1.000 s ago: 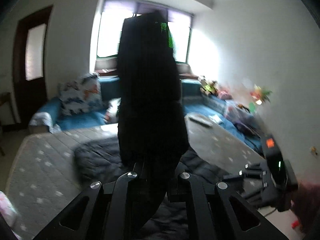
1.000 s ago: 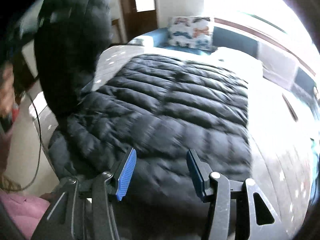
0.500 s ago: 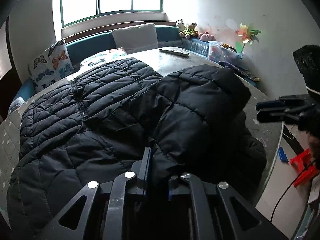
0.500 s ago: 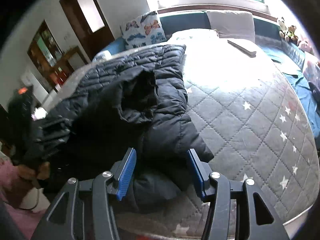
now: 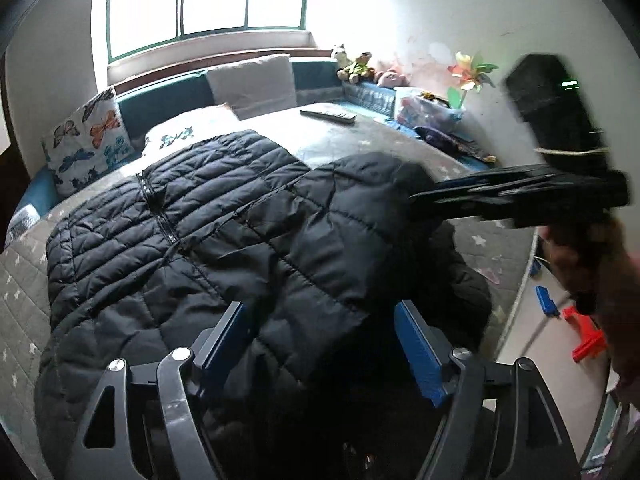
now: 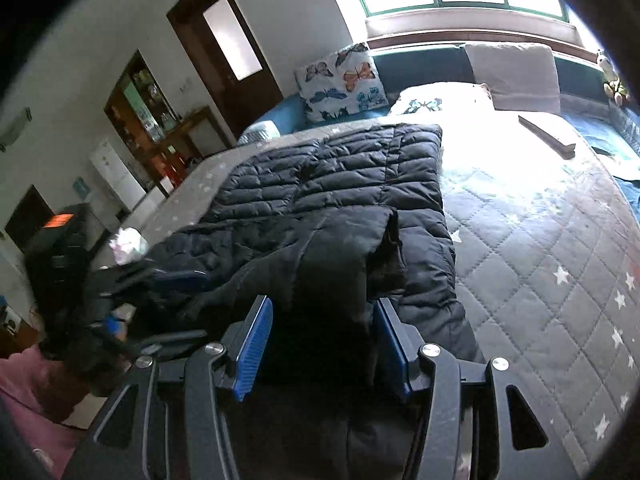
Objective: Fold large clothes
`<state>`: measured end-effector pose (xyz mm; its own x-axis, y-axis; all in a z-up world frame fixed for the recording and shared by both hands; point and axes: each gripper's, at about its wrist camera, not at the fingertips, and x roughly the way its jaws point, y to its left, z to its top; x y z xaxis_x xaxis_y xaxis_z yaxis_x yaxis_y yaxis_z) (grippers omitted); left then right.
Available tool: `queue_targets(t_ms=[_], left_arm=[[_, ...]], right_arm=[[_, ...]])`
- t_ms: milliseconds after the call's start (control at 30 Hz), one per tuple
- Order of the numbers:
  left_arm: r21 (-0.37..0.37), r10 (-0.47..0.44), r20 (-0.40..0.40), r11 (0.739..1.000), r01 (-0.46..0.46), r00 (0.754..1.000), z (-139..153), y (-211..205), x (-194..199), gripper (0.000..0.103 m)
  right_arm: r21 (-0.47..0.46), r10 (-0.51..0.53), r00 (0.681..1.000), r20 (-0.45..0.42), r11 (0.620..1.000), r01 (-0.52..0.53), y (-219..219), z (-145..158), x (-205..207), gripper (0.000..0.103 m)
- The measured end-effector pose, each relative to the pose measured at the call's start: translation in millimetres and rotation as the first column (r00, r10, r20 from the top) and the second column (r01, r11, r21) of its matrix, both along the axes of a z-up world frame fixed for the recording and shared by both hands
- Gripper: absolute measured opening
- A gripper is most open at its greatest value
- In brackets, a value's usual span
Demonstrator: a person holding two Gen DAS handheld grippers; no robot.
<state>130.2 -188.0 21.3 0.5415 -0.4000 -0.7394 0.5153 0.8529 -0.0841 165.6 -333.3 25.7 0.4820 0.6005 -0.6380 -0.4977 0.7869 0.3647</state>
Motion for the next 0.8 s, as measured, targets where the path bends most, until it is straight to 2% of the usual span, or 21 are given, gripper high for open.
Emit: queue_targets(t_ms=[33, 133, 200, 300, 400, 467, 567, 600, 700, 800], left_arm=[[-0.016, -0.004, 0.008, 1.000, 0.004, 1.000, 7, 6, -5, 0.080], [-0.066, 0.027, 0.028, 0.998, -0.025, 0.999, 31, 34, -9, 0.080], [-0.129, 0.079, 0.027, 0.989, -0.075, 0.997, 50, 67, -3, 0.080], [-0.172, 0.161, 0.010, 0.972, -0.157, 0.987, 62, 116, 8, 0.079], [-0.130, 0.249, 0.002, 0.960, -0.247, 0.968, 53, 157, 19, 0.078], [-0.095, 0.288, -0.055, 0.952, -0.292, 0.956, 32, 183, 28, 0.067], [-0.095, 0.293, -0.159, 0.946, -0.311, 0.943, -1, 202, 32, 0.061], [-0.099, 0.290, -0.165, 0.946, -0.308, 0.943, -10, 206, 29, 0.061], [-0.068, 0.283, -0.106, 0.954, -0.291, 0.953, -18, 204, 18, 0.061], [-0.070, 0.265, -0.085, 0.960, -0.271, 0.960, -19, 201, 12, 0.061]], right_arm=[[-0.009, 0.000, 1.000, -0.013, 1.000, 0.000, 4, -4, 5, 0.037], [-0.036, -0.007, 1.000, -0.029, 0.999, 0.006, 6, -6, 8, 0.018], [-0.047, -0.003, 1.000, -0.004, 0.999, 0.003, 3, 2, 6, 0.016], [-0.065, 0.009, 0.999, 0.051, 0.998, -0.005, -2, 18, -3, 0.015], [-0.092, 0.006, 0.998, 0.055, 0.996, -0.001, -6, 11, -5, 0.015], [-0.114, -0.007, 1.000, -0.009, 0.993, 0.006, -9, -15, -1, 0.015], [-0.105, -0.025, 0.997, -0.077, 0.994, 0.017, -12, -41, 1, 0.015], [-0.095, -0.031, 0.996, -0.088, 0.995, 0.022, -14, -46, 1, 0.015], [-0.082, -0.040, 0.995, -0.095, 0.996, 0.032, -18, -43, -1, 0.015], [-0.114, -0.050, 0.995, -0.090, 0.993, 0.040, -17, -32, -5, 0.016]])
